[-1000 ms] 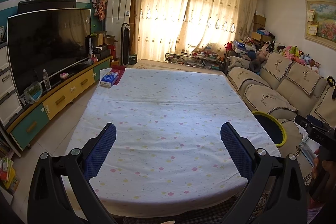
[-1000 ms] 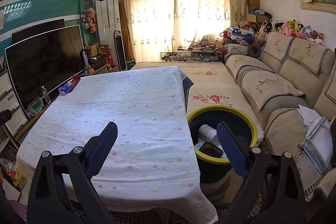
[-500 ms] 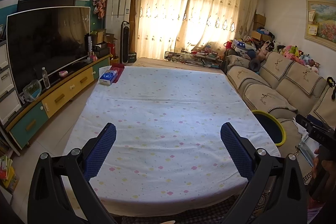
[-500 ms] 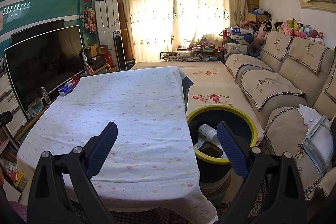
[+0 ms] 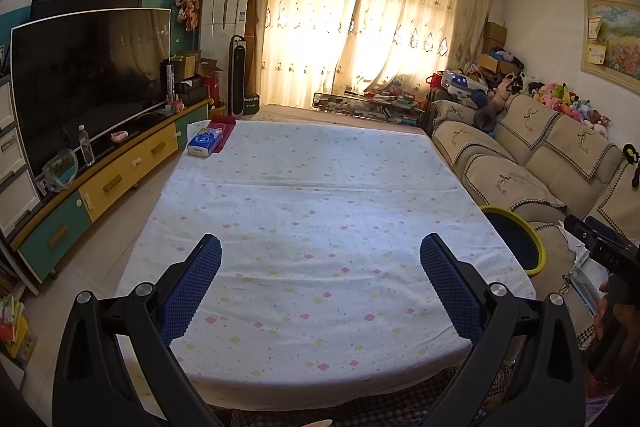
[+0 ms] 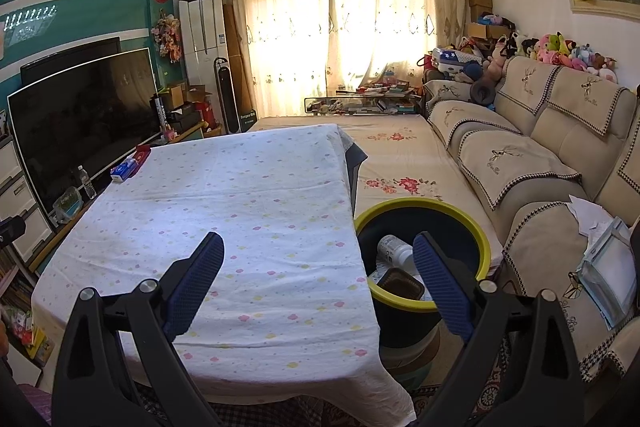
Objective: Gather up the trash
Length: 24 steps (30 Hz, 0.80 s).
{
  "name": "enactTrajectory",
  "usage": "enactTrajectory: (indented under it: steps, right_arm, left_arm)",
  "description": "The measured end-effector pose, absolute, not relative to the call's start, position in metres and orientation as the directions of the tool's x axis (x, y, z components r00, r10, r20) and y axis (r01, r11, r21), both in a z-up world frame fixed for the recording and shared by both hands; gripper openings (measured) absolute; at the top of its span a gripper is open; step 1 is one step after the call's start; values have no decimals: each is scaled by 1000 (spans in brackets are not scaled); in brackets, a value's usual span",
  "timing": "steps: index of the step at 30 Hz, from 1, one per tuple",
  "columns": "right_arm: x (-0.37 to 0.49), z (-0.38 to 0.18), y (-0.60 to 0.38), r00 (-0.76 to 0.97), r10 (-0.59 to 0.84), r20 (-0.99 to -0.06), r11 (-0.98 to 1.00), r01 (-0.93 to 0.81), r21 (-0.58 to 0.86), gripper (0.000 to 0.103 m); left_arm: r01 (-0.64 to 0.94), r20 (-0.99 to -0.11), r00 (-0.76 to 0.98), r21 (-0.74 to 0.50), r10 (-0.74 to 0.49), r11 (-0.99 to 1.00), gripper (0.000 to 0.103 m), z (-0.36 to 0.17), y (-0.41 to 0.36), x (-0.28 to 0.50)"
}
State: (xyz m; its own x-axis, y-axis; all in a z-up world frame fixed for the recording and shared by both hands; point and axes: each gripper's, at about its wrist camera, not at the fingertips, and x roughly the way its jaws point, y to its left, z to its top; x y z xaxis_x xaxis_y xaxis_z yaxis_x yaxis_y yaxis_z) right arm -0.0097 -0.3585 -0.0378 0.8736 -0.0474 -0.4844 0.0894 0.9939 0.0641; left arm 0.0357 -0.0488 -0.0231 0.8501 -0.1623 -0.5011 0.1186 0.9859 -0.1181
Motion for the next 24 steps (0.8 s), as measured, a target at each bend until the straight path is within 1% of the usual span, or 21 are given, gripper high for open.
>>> enactTrajectory:
  steps: [24]
  right_arm:
    - [-8, -40, -358, 870, -47, -491, 994, 92, 67, 91]
  left_arm:
    - [131, -485, 855, -144, -185, 981, 98, -23, -46, 37]
